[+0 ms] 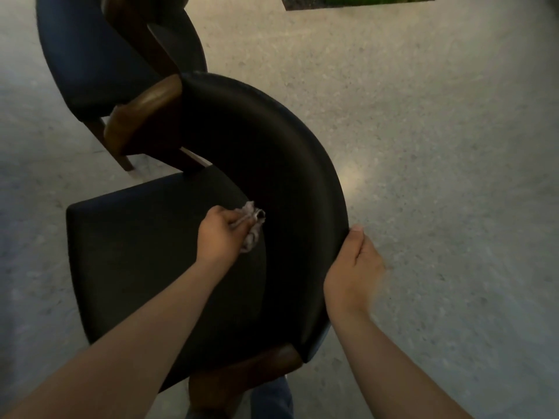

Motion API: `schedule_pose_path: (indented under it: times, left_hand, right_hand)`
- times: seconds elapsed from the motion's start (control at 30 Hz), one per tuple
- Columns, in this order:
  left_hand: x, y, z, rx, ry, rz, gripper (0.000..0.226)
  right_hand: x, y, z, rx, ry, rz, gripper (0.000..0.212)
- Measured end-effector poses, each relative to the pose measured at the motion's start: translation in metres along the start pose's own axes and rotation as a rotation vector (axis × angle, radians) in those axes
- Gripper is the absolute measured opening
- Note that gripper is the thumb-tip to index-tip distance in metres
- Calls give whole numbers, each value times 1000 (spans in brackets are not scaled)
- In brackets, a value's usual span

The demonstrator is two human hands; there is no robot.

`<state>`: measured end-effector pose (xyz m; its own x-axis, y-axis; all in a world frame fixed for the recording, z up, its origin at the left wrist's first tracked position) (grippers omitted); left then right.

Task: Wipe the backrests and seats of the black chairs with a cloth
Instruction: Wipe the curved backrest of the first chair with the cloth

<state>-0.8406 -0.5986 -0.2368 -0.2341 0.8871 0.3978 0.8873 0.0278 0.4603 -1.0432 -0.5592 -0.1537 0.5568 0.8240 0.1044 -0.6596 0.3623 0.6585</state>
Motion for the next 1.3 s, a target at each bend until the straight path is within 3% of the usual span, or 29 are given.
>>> schedule_pose_path:
  times: [0.1,0.23,0.4,0.67,0.87,1.0,1.3]
  left_hand:
    - [6,9,-16,1,-95,-34,2]
    - [10,17,-41,50,-200,-60,7]
    - [7,19,-71,107,-231,-61,10]
    - [0,23,-96,170,-278,-154,18]
    - [1,15,-126,266,-465,-221,27]
    - [-6,-7,-138,182,-547,-154,29]
    - [-26,-20,-155,-24,-485,-116,47]
  right_hand:
    - [-7,5,10,-67,-25,66,34]
    - [-38,3,40,-15,74,92,28]
    - [-47,-18,35,114,154,92,38]
    - [-47,-21,30,99,176,60,43]
    - [-48,-22,30,126,194,38,43]
    - [-48,-21,30,119,222,27,43]
    - [-49,-24,28,93,237,20,39]
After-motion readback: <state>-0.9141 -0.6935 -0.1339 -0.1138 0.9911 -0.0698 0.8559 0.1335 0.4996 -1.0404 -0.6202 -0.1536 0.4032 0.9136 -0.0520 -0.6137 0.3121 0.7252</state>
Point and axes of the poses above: each hand's wrist, its own x-axis away from the middle knuckle, its own y-axis out of the back of the hand, z = x × y, the point moved 3 cm from there along -x, towards the middle knuckle, and after that the axes turned 1 degree about z, right-handed, at the moved point
